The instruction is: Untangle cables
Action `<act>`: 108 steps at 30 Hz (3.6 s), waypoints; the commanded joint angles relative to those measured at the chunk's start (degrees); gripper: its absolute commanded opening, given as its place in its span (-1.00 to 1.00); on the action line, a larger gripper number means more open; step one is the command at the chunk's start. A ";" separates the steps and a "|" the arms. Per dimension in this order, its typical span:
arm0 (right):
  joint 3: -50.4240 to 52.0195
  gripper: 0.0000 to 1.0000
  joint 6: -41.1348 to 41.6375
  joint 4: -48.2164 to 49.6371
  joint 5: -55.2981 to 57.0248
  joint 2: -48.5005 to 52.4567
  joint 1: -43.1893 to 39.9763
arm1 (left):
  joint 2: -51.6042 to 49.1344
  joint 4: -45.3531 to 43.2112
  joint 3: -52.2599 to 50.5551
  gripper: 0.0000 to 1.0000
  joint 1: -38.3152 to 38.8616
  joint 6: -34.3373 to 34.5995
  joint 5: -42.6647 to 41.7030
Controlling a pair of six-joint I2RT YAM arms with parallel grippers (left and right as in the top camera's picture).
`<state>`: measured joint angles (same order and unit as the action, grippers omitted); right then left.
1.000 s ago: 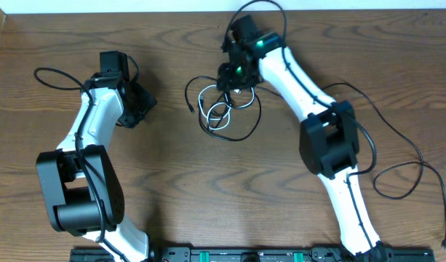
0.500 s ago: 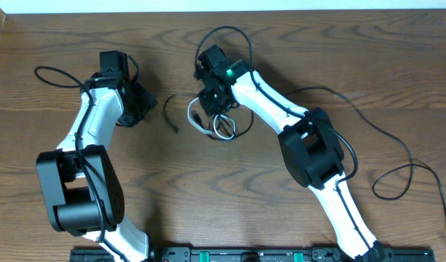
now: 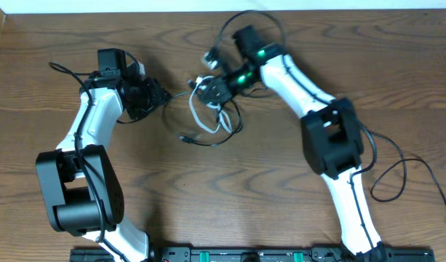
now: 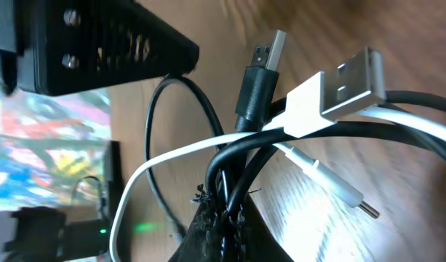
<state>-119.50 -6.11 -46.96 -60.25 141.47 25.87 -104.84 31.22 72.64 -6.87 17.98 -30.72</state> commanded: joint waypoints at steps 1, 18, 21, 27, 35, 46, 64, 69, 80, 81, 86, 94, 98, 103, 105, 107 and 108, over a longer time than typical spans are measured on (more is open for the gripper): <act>0.44 -0.98 -1.53 -1.25 -6.60 -2.71 -0.50 | -0.50 -0.66 -0.42 0.09 -0.74 -6.21 -12.81; 0.44 -0.98 -7.23 -4.46 -3.06 -2.71 3.19 | -0.76 -0.94 -0.44 0.09 1.27 -15.78 -26.12; 0.44 -0.98 -7.21 -4.24 -3.15 -2.71 3.58 | -0.79 -1.09 -0.44 0.08 2.43 -13.25 -20.79; 0.44 -0.98 -7.23 -4.24 -3.78 -2.71 3.58 | -0.98 -1.81 -0.44 -0.03 5.01 -8.57 -12.94; 0.44 -0.98 -7.26 -3.98 -3.78 -2.71 3.37 | -3.15 -1.79 -0.44 -0.18 6.10 0.17 -3.74; 0.44 -0.68 -7.21 -2.54 -2.95 -2.71 3.02 | -5.22 -2.69 -0.44 -0.86 7.17 0.79 -3.74; 0.44 -0.27 0.52 -2.47 0.81 -2.71 4.70 | -5.22 -3.82 -0.44 -0.86 2.97 -12.24 -24.70; 0.44 -0.27 2.36 -1.20 4.31 -2.71 5.77 | -5.22 -3.93 -0.44 -0.85 2.97 -12.41 -27.23; 0.44 -0.98 3.50 -2.99 13.31 -2.71 2.69 | -5.22 -3.89 -0.44 -0.85 2.80 -10.71 -24.06; 0.48 -0.98 3.50 -3.67 13.92 -2.71 2.08 | -5.22 -3.89 -0.44 -0.85 2.64 -10.29 -24.06; 0.98 -0.98 5.05 -7.26 24.28 -2.69 0.13 | -5.22 -3.87 -0.44 -0.85 1.40 -10.23 -26.49; 1.49 -0.97 10.56 -6.01 20.57 -2.73 -0.31 | -5.22 -3.69 -0.44 -0.85 -0.50 -10.21 -27.76; 1.46 -0.98 10.69 -3.19 13.49 -2.80 0.17 | -5.25 -3.48 -0.44 -0.85 0.02 -8.17 -26.67; 1.46 -0.71 11.45 -2.01 13.07 -2.80 0.66 | -5.25 -3.45 -0.44 -0.67 1.09 -5.88 -22.93; 1.46 -0.29 11.43 -1.90 13.09 -2.82 0.63 | -5.25 -3.23 -0.44 -0.66 1.11 -3.58 -19.52; 1.46 -0.16 11.43 -1.84 12.68 -2.82 0.31 | -5.25 -3.08 -0.44 -0.75 1.09 -3.48 -19.12; 1.46 -0.14 11.39 -1.70 11.76 -2.84 0.07 | -5.25 -3.08 -0.44 -0.84 1.05 -3.48 -19.12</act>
<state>-118.32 4.75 -48.75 -47.11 138.87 26.83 -110.37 27.88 72.42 -5.50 12.49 -53.36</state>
